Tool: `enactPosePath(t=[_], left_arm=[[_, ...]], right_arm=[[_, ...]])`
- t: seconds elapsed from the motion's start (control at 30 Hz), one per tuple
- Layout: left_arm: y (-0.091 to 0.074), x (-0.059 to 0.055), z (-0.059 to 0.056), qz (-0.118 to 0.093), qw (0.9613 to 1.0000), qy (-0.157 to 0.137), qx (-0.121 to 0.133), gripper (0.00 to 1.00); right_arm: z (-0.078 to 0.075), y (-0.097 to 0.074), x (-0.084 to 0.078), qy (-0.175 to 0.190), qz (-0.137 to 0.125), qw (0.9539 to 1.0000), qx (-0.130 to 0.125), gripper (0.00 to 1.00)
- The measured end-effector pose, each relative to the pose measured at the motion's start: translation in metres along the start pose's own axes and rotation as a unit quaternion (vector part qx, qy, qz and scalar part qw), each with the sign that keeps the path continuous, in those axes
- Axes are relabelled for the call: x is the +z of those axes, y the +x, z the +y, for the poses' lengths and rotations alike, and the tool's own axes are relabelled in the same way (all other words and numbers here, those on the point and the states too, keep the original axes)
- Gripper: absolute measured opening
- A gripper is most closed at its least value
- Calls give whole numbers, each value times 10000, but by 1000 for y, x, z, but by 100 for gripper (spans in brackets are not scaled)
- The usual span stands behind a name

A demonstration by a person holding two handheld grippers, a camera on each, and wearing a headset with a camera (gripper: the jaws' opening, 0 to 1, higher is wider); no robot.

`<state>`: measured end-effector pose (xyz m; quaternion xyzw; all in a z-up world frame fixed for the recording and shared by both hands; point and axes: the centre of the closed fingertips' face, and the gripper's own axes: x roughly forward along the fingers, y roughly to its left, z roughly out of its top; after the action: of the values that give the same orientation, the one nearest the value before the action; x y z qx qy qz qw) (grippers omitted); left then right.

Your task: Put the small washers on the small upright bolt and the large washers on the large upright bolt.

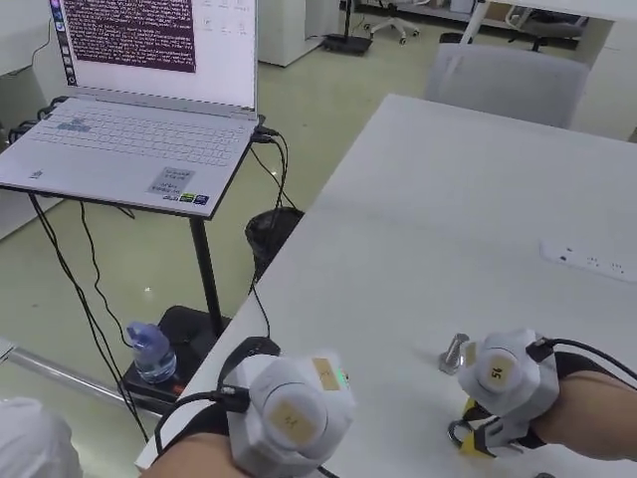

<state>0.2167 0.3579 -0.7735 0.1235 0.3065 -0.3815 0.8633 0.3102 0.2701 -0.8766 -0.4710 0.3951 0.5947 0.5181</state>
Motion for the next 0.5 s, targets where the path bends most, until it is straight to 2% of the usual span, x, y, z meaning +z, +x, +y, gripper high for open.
enactPosePath(t=[0.37,0.5], left_arm=[[-3,-2,0,30,10000,-12,24,87],[-4,-4,-1,49,10000,-19,18,86]], right_arm=[[-1,0,0,60,-22,10000,32,22],[0,-6,-1,182,-48,9998,46,22]])
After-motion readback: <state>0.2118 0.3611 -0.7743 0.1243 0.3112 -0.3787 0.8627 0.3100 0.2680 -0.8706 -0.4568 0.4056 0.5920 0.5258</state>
